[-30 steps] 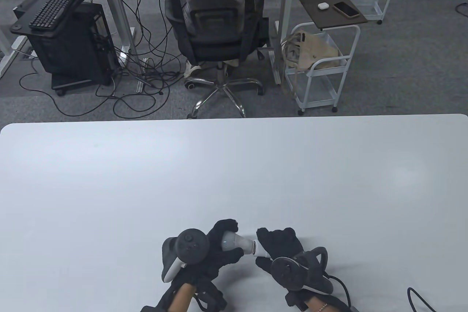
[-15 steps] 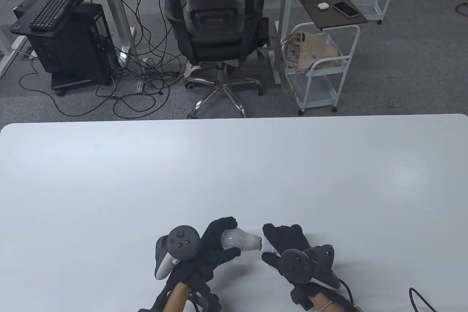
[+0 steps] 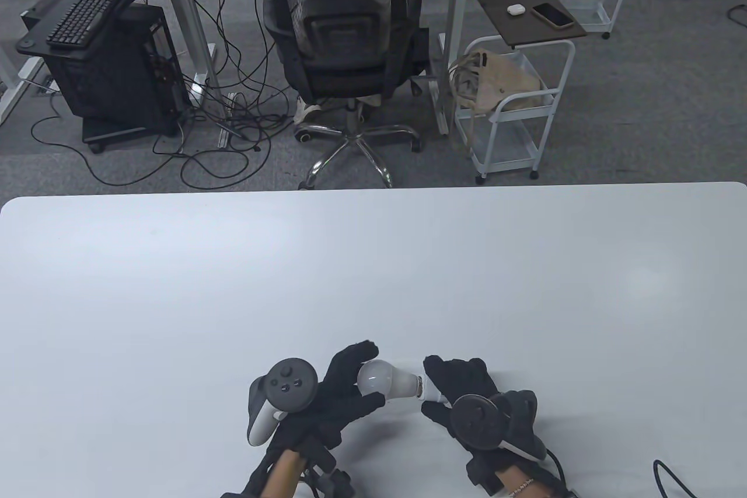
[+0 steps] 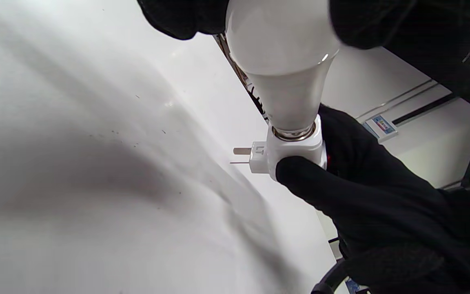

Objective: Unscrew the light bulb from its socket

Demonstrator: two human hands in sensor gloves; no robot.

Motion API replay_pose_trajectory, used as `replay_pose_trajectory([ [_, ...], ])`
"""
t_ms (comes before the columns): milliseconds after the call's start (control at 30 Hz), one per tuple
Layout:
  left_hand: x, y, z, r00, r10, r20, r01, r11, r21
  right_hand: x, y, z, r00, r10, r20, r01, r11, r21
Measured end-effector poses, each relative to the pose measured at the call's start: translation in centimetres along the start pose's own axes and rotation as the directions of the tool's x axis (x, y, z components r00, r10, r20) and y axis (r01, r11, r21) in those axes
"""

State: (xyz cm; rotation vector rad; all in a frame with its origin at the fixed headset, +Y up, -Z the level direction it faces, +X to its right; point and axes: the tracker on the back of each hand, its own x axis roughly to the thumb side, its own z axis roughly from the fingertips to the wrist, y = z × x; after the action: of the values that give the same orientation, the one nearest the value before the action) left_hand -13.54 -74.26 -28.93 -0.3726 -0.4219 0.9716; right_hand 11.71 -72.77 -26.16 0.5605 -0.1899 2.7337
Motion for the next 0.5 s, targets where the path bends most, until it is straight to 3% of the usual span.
replay_pose_trajectory([
  [333,-0.36,-0.08,0.11,0.999,-0.009,-0.048,0.012,0.997,0.075,0.69,-0.02,0.31,0.999,0.039,0.029,-0.039,0.999,-0.010],
  [500,-0.30,-0.11,0.10,0.998,0.063,-0.021,-0.064,0.998,-0.024,0.54,-0.07,0.25,1.000,0.026,0.011,-0.026,1.000,-0.009],
])
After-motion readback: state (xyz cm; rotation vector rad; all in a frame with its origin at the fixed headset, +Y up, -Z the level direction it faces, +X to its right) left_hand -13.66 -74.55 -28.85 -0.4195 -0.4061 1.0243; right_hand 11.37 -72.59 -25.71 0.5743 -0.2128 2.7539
